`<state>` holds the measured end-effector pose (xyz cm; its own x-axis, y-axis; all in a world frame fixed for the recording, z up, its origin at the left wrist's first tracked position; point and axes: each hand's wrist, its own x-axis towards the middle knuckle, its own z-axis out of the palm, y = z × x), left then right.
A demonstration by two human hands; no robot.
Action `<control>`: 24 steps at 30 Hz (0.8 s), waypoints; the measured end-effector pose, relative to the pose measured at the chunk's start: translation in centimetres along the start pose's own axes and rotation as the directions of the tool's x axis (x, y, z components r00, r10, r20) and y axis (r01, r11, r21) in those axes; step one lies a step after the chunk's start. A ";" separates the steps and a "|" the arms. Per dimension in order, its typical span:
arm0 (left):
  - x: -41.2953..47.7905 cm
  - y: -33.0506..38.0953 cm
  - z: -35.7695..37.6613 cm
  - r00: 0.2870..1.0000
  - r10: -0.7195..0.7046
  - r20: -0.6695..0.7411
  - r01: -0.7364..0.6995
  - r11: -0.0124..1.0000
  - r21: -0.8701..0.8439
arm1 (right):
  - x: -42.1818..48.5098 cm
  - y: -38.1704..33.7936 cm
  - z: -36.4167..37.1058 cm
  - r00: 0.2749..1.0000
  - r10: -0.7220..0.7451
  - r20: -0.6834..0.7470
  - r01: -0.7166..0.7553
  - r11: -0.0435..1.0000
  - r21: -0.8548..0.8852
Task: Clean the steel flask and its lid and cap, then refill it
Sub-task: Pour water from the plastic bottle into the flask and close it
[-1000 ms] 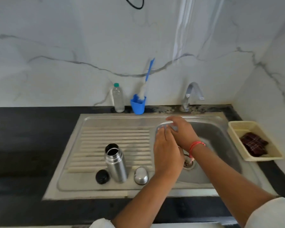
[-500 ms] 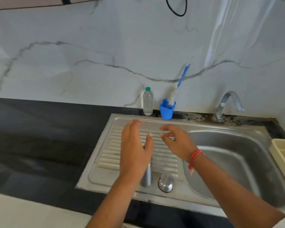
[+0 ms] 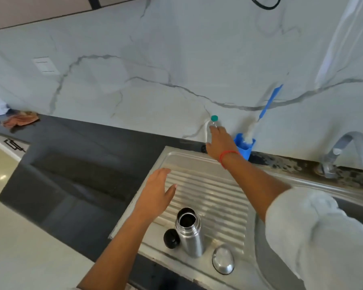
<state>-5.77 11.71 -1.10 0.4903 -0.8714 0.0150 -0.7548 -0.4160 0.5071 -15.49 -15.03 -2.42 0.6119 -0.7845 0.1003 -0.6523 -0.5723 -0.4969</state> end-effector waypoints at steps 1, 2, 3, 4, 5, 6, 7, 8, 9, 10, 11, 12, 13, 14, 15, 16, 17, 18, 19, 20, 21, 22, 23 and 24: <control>0.7 -0.2 0.0 1.000 0.005 0.011 -0.005 1.000 0.025 | 1.7 0.0 0.3 1.000 -0.008 0.003 0.008 0.999 -0.045; 1.4 -0.2 0.0 1.000 0.017 0.017 -0.018 0.999 0.049 | 3.2 0.1 0.5 1.000 -0.011 0.003 0.011 0.997 -0.081; 2.2 -0.2 0.0 0.999 0.035 0.019 -0.036 0.996 0.076 | 4.4 0.2 0.7 1.000 -0.005 0.003 0.006 0.993 -0.116; 3.1 -0.2 0.0 0.998 0.059 0.017 -0.061 0.992 0.106 | 5.5 0.1 0.7 1.000 0.003 -0.002 -0.003 0.988 -0.153; 4.1 -0.1 0.1 0.996 0.091 0.015 -0.093 0.986 0.142 | 6.4 0.2 0.7 1.000 0.007 -0.002 -0.007 0.980 -0.198; 5.2 -0.2 0.2 0.991 0.131 0.021 -0.132 0.975 0.176 | 7.2 0.2 0.6 1.000 0.009 0.013 -0.005 0.971 -0.238; 6.3 0.0 0.2 0.986 0.162 0.034 -0.166 0.966 0.199 | 7.8 0.4 0.5 0.999 0.008 0.035 0.002 0.963 -0.270; 7.2 0.1 0.2 0.981 0.186 0.048 -0.192 0.958 0.212 | 8.2 0.6 0.4 0.999 0.006 0.051 0.010 0.954 -0.300; 8.3 0.1 0.3 0.976 0.209 0.063 -0.218 0.951 0.220 | 8.6 0.9 0.5 0.999 0.008 0.051 0.010 0.944 -0.329; 9.1 0.1 0.3 0.971 0.229 0.076 -0.240 0.943 0.230 | 9.0 1.0 0.5 0.999 0.010 0.036 0.003 0.938 -0.345; 9.9 0.0 0.3 0.965 0.247 0.086 -0.261 0.937 0.231 | 9.3 1.2 0.6 1.000 0.014 0.011 -0.009 0.935 -0.355; 10.6 0.0 0.4 0.962 0.258 0.094 -0.272 0.937 0.221 | 9.5 1.3 0.6 1.000 0.017 -0.012 -0.020 0.932 -0.362; 11.0 0.0 0.5 0.960 0.260 0.102 -0.276 0.940 0.202 | 9.5 1.3 0.6 0.999 0.020 -0.028 -0.029 0.930 -0.366; 11.5 -0.2 0.6 0.958 0.265 0.112 -0.282 0.943 0.176 | 9.4 1.2 0.6 0.999 0.026 -0.035 -0.037 0.929 -0.369; 11.8 -0.4 0.7 0.956 0.268 0.122 -0.285 0.945 0.158 | 9.3 1.0 0.5 0.999 0.035 -0.035 -0.045 0.928 -0.369; 12.2 -0.7 0.9 0.952 0.274 0.135 -0.293 0.946 0.142 | 9.0 0.7 0.2 0.998 0.053 -0.036 -0.062 0.931 -0.361; 12.6 -0.9 1.0 0.950 0.276 0.147 -0.295 0.947 0.129 | 8.7 0.4 -0.1 0.997 0.075 -0.033 -0.082 0.936 -0.343; 12.9 -1.0 1.1 0.949 0.276 0.155 -0.295 0.948 0.118 | 8.3 0.1 -0.3 0.995 0.093 -0.033 -0.099 0.941 -0.324; 13.3 -1.1 1.2 0.946 0.284 0.158 -0.302 0.948 0.102 | 7.9 -0.2 -0.6 0.994 0.108 -0.036 -0.114 0.942 -0.315; 13.5 -1.1 1.2 0.945 0.288 0.156 -0.304 0.949 0.088 | 7.5 -0.5 -0.6 0.993 0.111 -0.039 -0.118 0.942 -0.313; 13.8 -1.0 1.3 0.942 0.298 0.154 -0.311 0.948 0.071 | 7.0 -0.6 -0.7 0.992 0.115 -0.047 -0.124 0.940 -0.319; 13.9 -0.9 1.5 0.941 0.302 0.154 -0.313 0.948 0.050 | 6.4 -0.7 -0.7 0.992 0.116 -0.050 -0.126 0.938 -0.324; 14.1 -0.6 1.7 0.940 0.303 0.158 -0.311 0.950 0.025 | 6.0 -0.8 -0.9 0.991 0.122 -0.053 -0.132 0.938 -0.320; 14.1 -0.4 1.9 0.938 0.304 0.165 -0.307 0.952 -0.006 | 5.5 -1.0 -1.0 0.990 0.125 -0.058 -0.137 0.941 -0.310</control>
<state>0.59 -0.91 -2.67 0.1587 -0.9870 0.0258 -0.8664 -0.1267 0.4829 -11.92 -19.04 -0.47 0.4984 -0.8626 0.0869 -0.8362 -0.5048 -0.2142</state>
